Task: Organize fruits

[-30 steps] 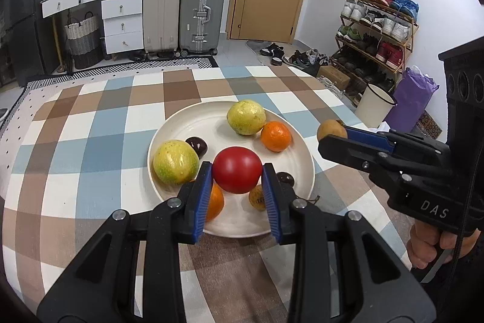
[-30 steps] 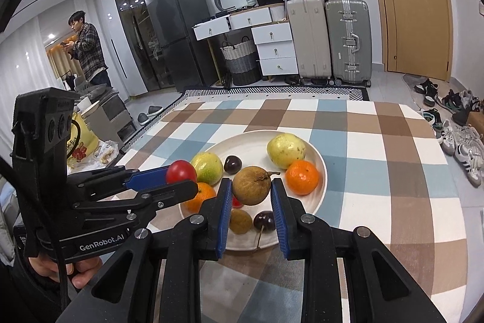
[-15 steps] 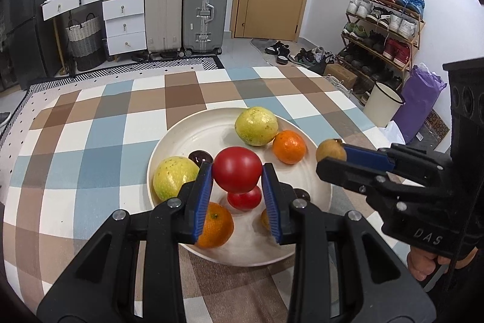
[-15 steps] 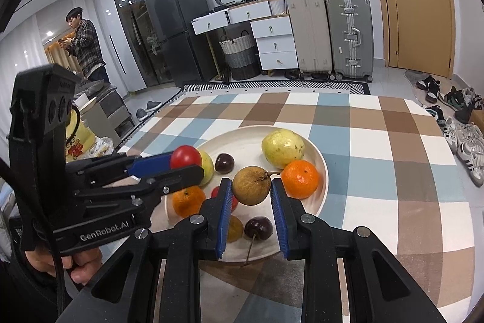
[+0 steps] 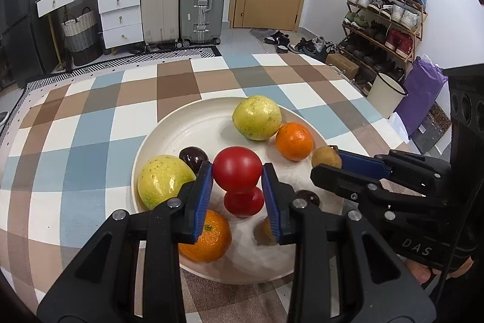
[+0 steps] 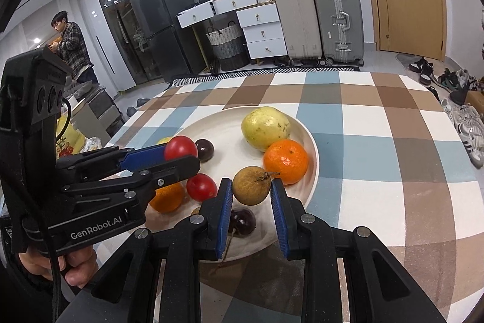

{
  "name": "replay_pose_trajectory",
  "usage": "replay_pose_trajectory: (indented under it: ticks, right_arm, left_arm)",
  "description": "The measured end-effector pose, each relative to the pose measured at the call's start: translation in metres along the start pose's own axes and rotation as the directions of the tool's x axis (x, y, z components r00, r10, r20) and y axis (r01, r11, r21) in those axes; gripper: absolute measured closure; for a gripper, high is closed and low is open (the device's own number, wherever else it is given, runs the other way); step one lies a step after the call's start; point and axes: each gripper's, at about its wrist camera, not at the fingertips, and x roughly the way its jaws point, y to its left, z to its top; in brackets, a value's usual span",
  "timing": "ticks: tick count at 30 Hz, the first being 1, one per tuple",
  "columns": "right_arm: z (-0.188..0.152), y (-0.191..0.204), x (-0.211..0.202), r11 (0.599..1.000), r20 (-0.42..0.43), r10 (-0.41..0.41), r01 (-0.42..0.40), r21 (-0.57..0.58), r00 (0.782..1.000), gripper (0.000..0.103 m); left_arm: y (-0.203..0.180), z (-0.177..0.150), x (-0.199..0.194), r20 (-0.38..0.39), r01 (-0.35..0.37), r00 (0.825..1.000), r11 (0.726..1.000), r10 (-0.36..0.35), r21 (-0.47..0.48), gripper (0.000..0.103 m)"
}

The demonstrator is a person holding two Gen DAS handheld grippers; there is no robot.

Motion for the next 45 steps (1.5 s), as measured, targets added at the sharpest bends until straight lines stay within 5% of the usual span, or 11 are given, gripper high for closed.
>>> replay_pose_trajectory:
  ticks: [6, 12, 14, 20, 22, 45]
  right_arm:
    - [0.000, -0.002, -0.006, 1.000, 0.024, -0.016, 0.016, 0.001, 1.000, 0.066]
    - [0.001, -0.006, -0.017, 1.000, 0.049, -0.031, 0.031, 0.003, 0.998, 0.047]
    - [0.000, -0.006, -0.021, 1.000, 0.059, -0.024, 0.024, 0.004, 0.998, 0.033]
    - [-0.005, 0.003, -0.035, 0.999, 0.090, -0.007, 0.010, -0.032, 0.996, 0.000]
    - [-0.009, 0.007, -0.039, 0.999, 0.092, -0.011, 0.016, -0.051, 0.996, 0.000]
    - [-0.062, 0.027, -0.093, 0.993, 0.202, 0.053, -0.030, -0.114, 0.978, 0.000]
  left_arm:
    - [0.004, 0.001, -0.003, 0.014, -0.010, 1.000, 1.000, 0.010, -0.022, 0.072]
    - [0.011, -0.001, -0.021, 0.041, -0.013, 0.999, 0.999, 0.014, -0.042, 0.039]
    - [0.013, -0.004, -0.030, 0.054, -0.015, 0.998, 0.999, 0.018, -0.049, 0.026]
    - [0.019, -0.015, -0.061, 0.115, -0.020, 0.993, 0.998, 0.027, -0.060, 0.010]
    - [0.021, -0.020, -0.071, 0.144, -0.022, 0.989, 0.997, 0.032, -0.068, 0.001]
    - [0.028, -0.094, -0.130, 0.277, -0.075, 0.956, 0.992, 0.099, -0.097, 0.001]
